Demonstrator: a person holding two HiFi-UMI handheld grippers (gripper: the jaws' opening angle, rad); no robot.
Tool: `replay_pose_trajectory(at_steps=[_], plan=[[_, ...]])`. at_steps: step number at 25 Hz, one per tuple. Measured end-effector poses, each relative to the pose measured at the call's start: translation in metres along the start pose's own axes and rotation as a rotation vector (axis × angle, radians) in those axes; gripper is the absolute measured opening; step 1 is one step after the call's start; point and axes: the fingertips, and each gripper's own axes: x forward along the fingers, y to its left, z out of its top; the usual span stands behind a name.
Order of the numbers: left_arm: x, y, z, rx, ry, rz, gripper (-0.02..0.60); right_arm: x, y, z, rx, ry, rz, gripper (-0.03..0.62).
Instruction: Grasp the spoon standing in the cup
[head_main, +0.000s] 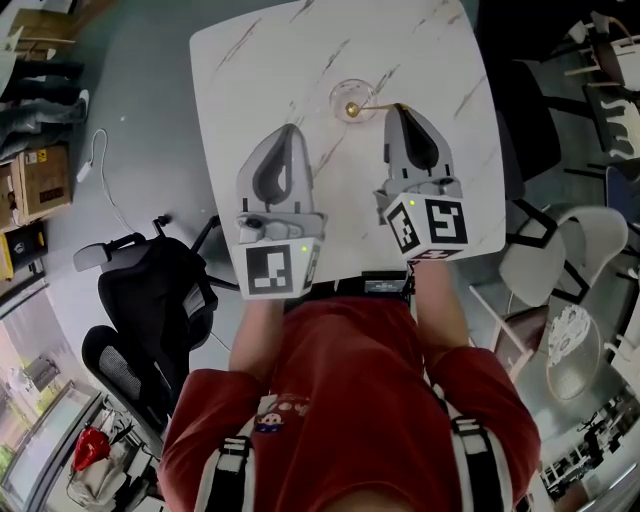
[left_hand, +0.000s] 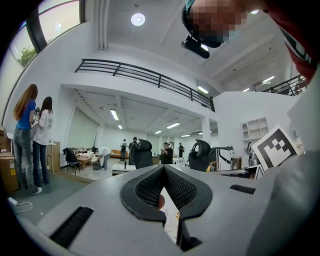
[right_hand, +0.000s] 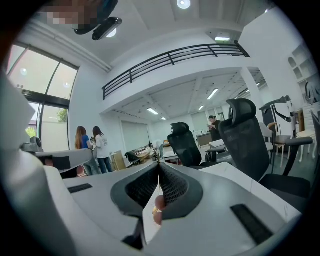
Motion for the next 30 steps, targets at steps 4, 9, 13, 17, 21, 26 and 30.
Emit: replay_pose_trajectory(at_steps=[4, 9, 13, 17, 21, 26, 30], plan=[[-0.017, -0.001, 0.013, 0.005, -0.024, -0.008, 0.002, -0.015, 0.011, 0.016, -0.02, -0.028, -0.003, 0.015], [-0.038, -0.002, 0.031, 0.007, -0.061, -0.026, 0.002, -0.037, 0.027, 0.032, -0.049, -0.055, -0.012, 0.015], [-0.052, -0.002, 0.045, 0.023, -0.099, -0.053, 0.002, -0.054, 0.038, 0.048, -0.076, -0.089, -0.023, 0.015], [-0.069, -0.004, 0.055, 0.049, -0.12, -0.079, 0.002, -0.077, 0.051, 0.061, -0.102, -0.119, -0.035, 0.015], [-0.084, -0.009, 0.067, 0.065, -0.144, -0.11, 0.002, -0.097, 0.063, 0.075, -0.118, -0.153, -0.046, 0.015], [-0.101, -0.019, 0.072, 0.073, -0.162, -0.143, 0.002, -0.123, 0.074, 0.084, -0.132, -0.192, -0.063, 0.015], [-0.111, -0.027, 0.074, 0.075, -0.181, -0.161, 0.002, -0.144, 0.082, 0.089, -0.134, -0.22, -0.071, 0.015]])
